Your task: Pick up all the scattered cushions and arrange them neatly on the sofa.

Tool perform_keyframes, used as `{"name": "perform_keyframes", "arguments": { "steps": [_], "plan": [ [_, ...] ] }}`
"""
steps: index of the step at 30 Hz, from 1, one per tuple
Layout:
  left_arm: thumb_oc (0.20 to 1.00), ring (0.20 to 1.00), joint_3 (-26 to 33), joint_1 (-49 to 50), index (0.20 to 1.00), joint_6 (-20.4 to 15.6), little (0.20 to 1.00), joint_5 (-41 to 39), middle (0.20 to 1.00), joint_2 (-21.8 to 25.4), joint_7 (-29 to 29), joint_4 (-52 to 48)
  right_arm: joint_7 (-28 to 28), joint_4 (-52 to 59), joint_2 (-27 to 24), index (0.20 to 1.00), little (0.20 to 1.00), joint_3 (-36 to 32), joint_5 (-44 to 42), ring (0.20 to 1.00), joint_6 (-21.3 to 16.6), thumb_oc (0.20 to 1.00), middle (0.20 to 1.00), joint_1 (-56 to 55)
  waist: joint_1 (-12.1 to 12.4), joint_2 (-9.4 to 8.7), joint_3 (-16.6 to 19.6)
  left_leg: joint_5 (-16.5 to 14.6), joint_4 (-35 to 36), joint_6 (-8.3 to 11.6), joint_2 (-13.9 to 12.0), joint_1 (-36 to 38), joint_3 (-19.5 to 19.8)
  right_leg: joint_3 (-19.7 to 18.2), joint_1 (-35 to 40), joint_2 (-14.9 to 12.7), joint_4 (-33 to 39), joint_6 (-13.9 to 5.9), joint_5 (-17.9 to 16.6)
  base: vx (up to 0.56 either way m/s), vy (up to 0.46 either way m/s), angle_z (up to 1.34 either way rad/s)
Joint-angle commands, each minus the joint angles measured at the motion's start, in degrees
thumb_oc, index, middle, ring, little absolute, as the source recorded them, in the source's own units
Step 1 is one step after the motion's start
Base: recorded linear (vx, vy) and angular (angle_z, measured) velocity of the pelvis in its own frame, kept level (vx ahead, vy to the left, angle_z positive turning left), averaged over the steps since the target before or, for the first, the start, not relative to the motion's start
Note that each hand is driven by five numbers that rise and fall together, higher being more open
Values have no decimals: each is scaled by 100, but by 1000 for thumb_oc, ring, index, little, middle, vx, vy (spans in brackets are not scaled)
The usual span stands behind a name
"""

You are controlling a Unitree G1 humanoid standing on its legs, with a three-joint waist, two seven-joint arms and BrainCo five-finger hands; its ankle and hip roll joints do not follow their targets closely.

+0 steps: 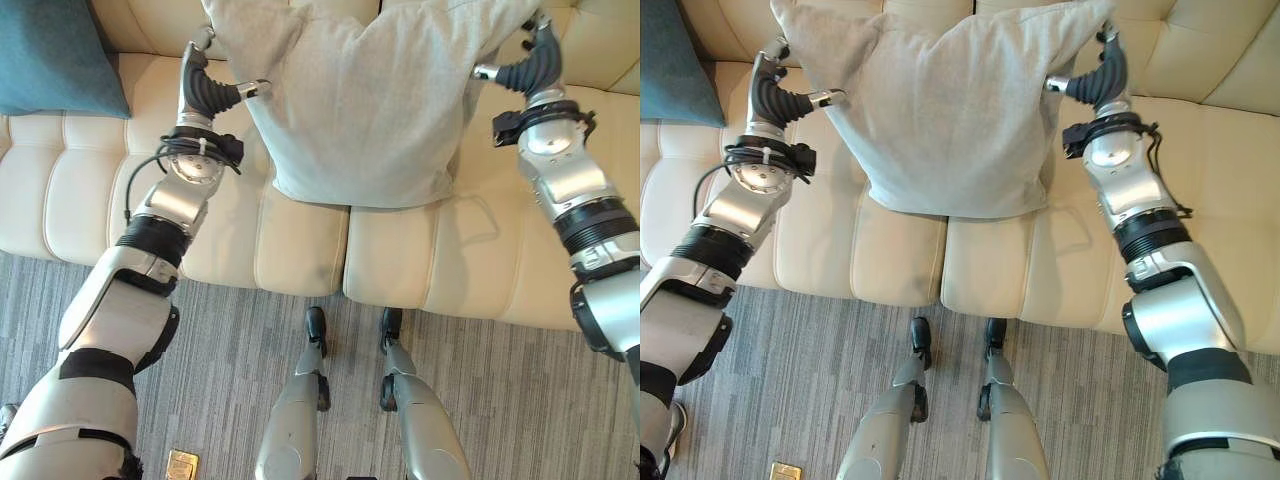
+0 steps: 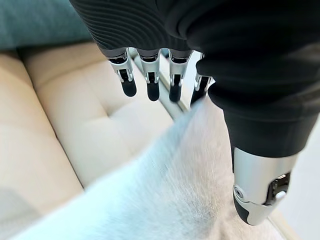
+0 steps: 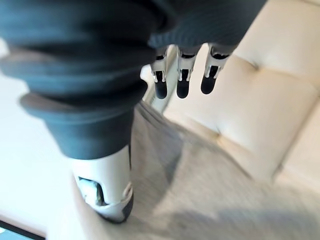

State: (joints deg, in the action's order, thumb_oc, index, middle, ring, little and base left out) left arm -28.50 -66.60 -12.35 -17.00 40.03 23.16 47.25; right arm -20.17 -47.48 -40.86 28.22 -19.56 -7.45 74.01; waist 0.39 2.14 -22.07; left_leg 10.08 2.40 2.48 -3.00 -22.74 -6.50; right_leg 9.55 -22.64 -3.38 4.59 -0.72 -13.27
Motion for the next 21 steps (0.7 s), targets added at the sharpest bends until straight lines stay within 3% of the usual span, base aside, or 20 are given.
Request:
{"name": "perform_keyframes", "arguments": {
  "steps": [1,7,9,11,12,13,15,19,20,21],
  "plan": [
    [1000,1000,178,-209,1000,-415,1000,-301,1000,280,53,-33,-180,46,-178,1000,1000,27,-300,1000,-455,1000,1000,223,118,-91,580,-612,-208,360,-38,246,130,-131,-104,-370,-540,-775,706,88,-37,6],
    [1000,1000,1036,1182,1000,-508,1000,-609,1000,481,-170,-984,-304,1246,-421,1000,1000,-887,-182,1000,-516,1000,1000,-1029,55,-90,681,-610,-75,350,-40,483,148,-133,103,-329,-509,-731,788,66,-3,6],
    [1000,1000,1734,2557,1000,-539,1000,-698,1000,261,-439,-1811,-40,2365,-366,1000,1000,-1736,137,1000,-542,1000,1000,-2568,-41,-127,706,-707,-73,325,-59,704,129,-138,345,-308,-507,-699,868,82,5,9],
    [1000,1000,1867,2986,1000,-498,1000,-674,1000,179,-572,-2135,59,2758,-253,1000,1000,-2036,215,1000,-545,1000,1000,-3138,-62,-154,764,-697,-59,312,-52,742,120,-130,394,-316,-480,-690,852,43,23,7],
    [1000,1000,2202,3875,1000,-451,1000,-659,1000,-10,-943,-2500,423,3333,-23,1000,1000,-2462,330,1000,-604,1000,1000,-4210,-122,-161,794,-786,-22,282,-58,934,96,-152,556,-308,-483,-684,911,39,33,2],
    [1000,1000,2202,3907,1000,-441,1000,-655,1000,-7,-943,-2526,425,3376,-11,1000,1000,-2484,339,1000,-587,1000,1000,-4261,-120,-174,829,-756,-13,278,-47,909,97,-151,535,-316,-467,-684,885,95,67,1],
    [1000,1000,2672,5303,1000,-314,1000,-627,1000,-416,-1402,-3042,1070,3973,367,1000,1000,-3093,279,1000,-613,1000,1000,-5875,-196,-223,937,-829,54,241,-29,1172,61,-121,809,-326,-405,-693,903,83,69,-2],
    [1000,1000,3182,6879,1000,-44,1000,-295,1000,-812,-1955,-2992,1783,3897,1033,1000,1000,-3533,309,1000,-422,1000,1000,-7584,-296,-319,1153,-943,121,175,-1,1568,16,-106,1187,-325,-322,-726,902,67,93,-3],
    [1000,1000,3345,7467,1000,66,1000,-312,1000,-1195,-2087,-2776,2009,3483,1411,1000,1000,-3575,237,1000,-331,1000,1000,-8086,-320,-370,1261,-1044,101,141,18,1766,-13,-134,1359,-328,-292,-751,887,35,106,-11],
    [1000,1000,3348,7472,1000,68,1000,-312,1000,-1193,-2088,-2780,2009,3485,1413,1000,1000,-3573,237,1000,-331,1000,1000,-8087,-324,-377,1274,-1027,103,138,25,1748,-14,-135,1344,-335,-284,-751,872,27,118,-10]
  ]
}}
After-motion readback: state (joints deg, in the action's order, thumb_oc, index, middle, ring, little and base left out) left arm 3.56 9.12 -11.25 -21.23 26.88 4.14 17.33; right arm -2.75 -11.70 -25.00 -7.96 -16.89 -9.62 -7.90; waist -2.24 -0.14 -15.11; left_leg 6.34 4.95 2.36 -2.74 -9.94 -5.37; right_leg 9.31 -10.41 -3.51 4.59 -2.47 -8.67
